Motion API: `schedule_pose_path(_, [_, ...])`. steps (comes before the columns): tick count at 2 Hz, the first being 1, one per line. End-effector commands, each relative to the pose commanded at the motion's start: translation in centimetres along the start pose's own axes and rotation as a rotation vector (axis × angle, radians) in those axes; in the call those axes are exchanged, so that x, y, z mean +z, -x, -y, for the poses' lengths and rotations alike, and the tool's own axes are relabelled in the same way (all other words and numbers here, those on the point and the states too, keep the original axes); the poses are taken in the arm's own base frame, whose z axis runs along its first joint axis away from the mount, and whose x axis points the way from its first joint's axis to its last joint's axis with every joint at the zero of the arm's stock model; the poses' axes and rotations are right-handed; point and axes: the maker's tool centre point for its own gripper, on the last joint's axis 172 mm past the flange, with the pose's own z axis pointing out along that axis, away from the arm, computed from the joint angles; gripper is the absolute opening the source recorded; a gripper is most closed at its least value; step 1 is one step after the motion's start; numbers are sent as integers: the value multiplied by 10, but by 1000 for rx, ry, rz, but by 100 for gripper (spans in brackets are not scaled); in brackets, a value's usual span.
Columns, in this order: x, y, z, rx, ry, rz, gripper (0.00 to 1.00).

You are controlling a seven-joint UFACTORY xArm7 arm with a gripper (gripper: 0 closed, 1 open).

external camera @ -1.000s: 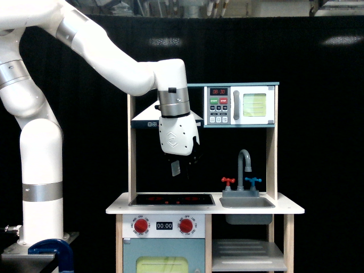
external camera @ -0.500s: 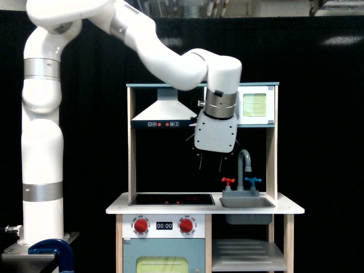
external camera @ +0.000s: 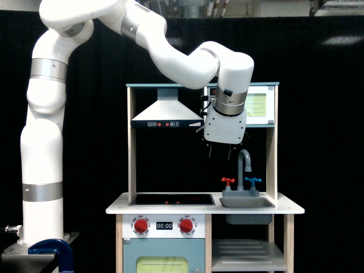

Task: Open the oven door

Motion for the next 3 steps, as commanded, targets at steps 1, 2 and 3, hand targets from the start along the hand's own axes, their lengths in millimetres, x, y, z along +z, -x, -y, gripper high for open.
schedule_pose_path(1, [-7,-32,-15,-37,-9,-136,100])
schedule_pose_path(2, [-14,-104,-30,-37,-9,-136,100])
schedule_pose_path(3, [-2,-181,-40,-37,-9,-136,100])
